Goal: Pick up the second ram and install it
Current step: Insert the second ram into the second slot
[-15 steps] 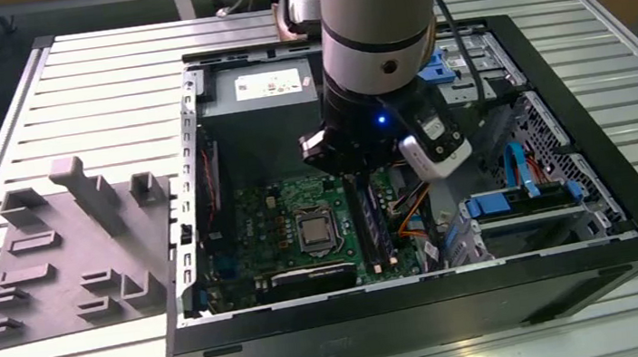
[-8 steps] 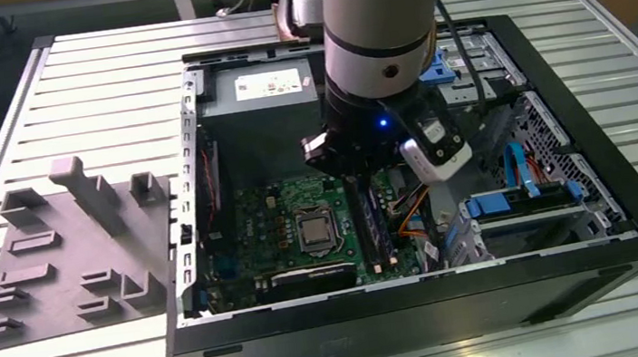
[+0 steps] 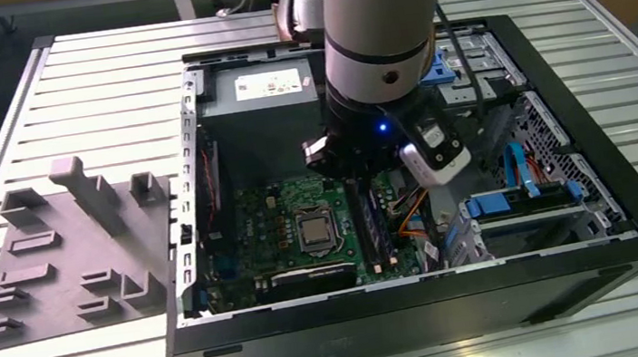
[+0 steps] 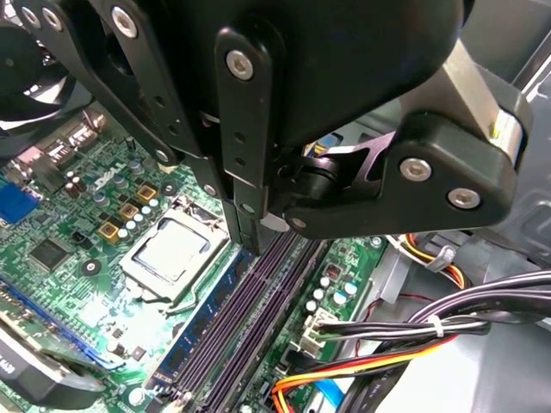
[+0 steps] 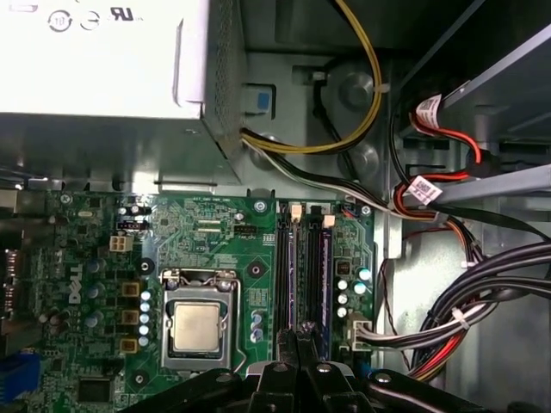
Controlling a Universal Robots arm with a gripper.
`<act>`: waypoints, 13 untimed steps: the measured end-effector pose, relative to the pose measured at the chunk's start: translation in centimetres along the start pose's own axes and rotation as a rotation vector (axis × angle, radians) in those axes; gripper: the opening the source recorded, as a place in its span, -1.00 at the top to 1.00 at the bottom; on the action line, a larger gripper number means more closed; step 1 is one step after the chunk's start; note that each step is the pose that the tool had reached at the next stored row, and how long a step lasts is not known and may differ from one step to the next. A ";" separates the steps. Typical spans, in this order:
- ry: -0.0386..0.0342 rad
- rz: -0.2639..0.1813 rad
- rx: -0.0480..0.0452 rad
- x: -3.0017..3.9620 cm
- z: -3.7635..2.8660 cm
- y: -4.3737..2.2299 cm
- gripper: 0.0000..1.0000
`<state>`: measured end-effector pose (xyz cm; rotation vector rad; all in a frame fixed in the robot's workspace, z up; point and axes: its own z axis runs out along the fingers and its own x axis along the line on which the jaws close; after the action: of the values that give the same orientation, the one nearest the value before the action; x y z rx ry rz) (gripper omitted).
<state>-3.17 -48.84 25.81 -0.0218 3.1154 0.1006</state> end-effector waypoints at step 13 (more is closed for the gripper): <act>0.0000 0.000 0.0000 0.01 1.14 -0.07 0.77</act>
<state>-3.15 -48.84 24.67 -0.0212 3.1154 0.1005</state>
